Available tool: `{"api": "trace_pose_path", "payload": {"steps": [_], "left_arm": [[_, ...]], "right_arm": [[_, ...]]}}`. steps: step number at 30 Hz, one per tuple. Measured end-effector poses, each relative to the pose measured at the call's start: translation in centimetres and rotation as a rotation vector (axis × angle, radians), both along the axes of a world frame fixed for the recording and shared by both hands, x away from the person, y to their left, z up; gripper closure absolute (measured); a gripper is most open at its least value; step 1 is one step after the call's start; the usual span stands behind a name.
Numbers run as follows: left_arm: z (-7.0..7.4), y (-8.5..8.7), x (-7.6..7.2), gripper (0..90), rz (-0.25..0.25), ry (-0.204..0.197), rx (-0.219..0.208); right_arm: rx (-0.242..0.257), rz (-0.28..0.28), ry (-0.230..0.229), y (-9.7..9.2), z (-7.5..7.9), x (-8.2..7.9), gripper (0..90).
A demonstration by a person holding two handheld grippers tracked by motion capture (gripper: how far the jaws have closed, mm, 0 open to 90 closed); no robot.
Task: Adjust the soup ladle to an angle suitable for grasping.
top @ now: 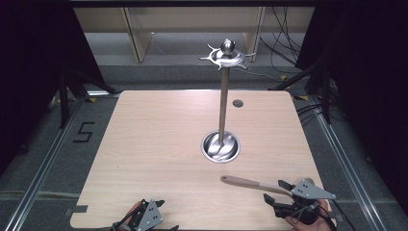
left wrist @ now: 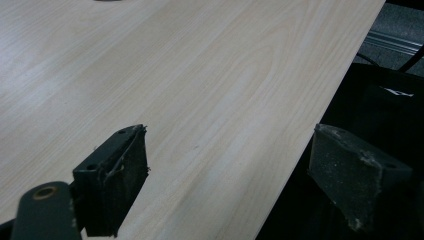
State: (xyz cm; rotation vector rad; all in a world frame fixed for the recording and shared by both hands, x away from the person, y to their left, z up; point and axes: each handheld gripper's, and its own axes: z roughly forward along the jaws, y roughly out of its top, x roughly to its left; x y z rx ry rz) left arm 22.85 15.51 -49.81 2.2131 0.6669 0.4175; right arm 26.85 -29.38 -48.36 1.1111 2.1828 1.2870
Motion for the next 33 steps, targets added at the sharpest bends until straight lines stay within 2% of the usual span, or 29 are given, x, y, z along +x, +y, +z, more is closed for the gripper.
{"api": "trace_pose_path", "payload": {"steps": [2, 4, 5, 6, 12, 13, 14, 16, 19, 20, 21, 22, 24, 25, 26, 28, 29, 31, 32, 33], "left_arm": [[0.0, 0.0, 0.0, 15.0, 0.0, 0.0, -0.003], [0.1, 0.0, 0.0, 15.0, -0.005, -0.004, 0.007], [0.0, -0.1, 0.0, 15.0, -0.005, -0.009, -0.001], [0.0, 0.0, 0.0, 15.0, -0.005, 0.002, -0.005], [0.0, 0.0, 0.0, 15.0, 0.002, -0.001, -0.002], [0.0, 0.0, 0.0, 15.0, 0.002, -0.001, -0.002], [0.0, 0.0, 0.0, 15.0, 0.0, -0.001, 0.0], [0.1, 0.0, 0.0, 15.0, -0.003, -0.002, 0.002], [0.1, 0.0, 0.0, 15.0, -0.003, -0.001, 0.001], [0.0, 0.0, 0.0, 15.0, -0.005, -0.002, -0.005], [0.0, 0.0, 0.0, 15.0, -0.004, -0.002, -0.004], [0.0, 0.0, 0.0, 15.0, -0.002, -0.002, 0.007], [0.0, 0.0, 0.1, 15.0, -0.002, 0.001, 0.016], [-0.1, 0.0, 0.1, 15.0, 0.0, 0.003, 0.008], [-0.1, 0.0, 0.2, 15.0, -0.006, 0.0, 0.021], [0.0, 0.0, 0.1, 15.0, -0.009, -0.007, 0.034], [-0.1, -0.1, 0.1, 15.0, 0.0, -0.007, 0.02], [-0.1, 0.0, 0.1, 15.0, -0.005, -0.008, 0.027], [-0.2, -0.1, 0.1, 15.0, -0.008, 0.001, 0.0], [-0.2, -0.1, 0.1, 15.0, -0.008, 0.001, 0.0]], "right_arm": [[0.01, -0.011, 0.011, 0.0, 0.0, -0.1, 25.6], [-0.008, -0.014, 0.001, 0.0, 0.0, -0.1, 25.5], [-0.001, -0.007, 0.005, 0.0, 0.0, 0.0, 24.9], [-0.002, 0.0, 0.0, 0.0, 0.0, 0.0, 23.8], [0.009, -0.005, 0.005, 0.2, 0.1, 0.0, 19.4], [0.004, 0.008, 0.001, 0.2, 0.1, 0.1, 19.4], [0.012, 0.0, 0.023, 0.4, 0.1, -0.1, 19.4], [0.004, 0.007, 0.011, 0.5, 0.2, 0.0, 19.1], [0.005, 0.021, 0.019, 0.7, 0.2, 0.0, 17.4], [-0.012, 0.035, 0.01, 0.6, 0.2, 0.1, 17.3], [-0.005, 0.029, 0.015, 0.7, 0.3, 0.0, 17.2], [-0.009, 0.032, -0.002, 0.7, 0.3, 0.2, 17.3], [-0.042, 0.045, -0.019, 0.7, 0.4, 0.7, 17.8], [-0.031, 0.03, -0.008, 0.9, 0.6, 0.8, 18.1], [-0.036, 0.035, 0.001, 1.0, 0.7, 1.1, 18.0], [-0.062, 0.054, -0.013, 1.2, 1.1, 1.8, 18.6], [-0.078, 0.06, -0.001, 1.4, 1.3, 2.1, 19.2], [-0.098, 0.068, 0.01, 1.4, 1.5, 2.5, 21.3], [-0.112, 0.082, 0.029, 1.4, 1.6, 2.8, 23.8], [-0.112, 0.082, 0.029, 1.4, 1.6, 2.8, 23.8]]}}
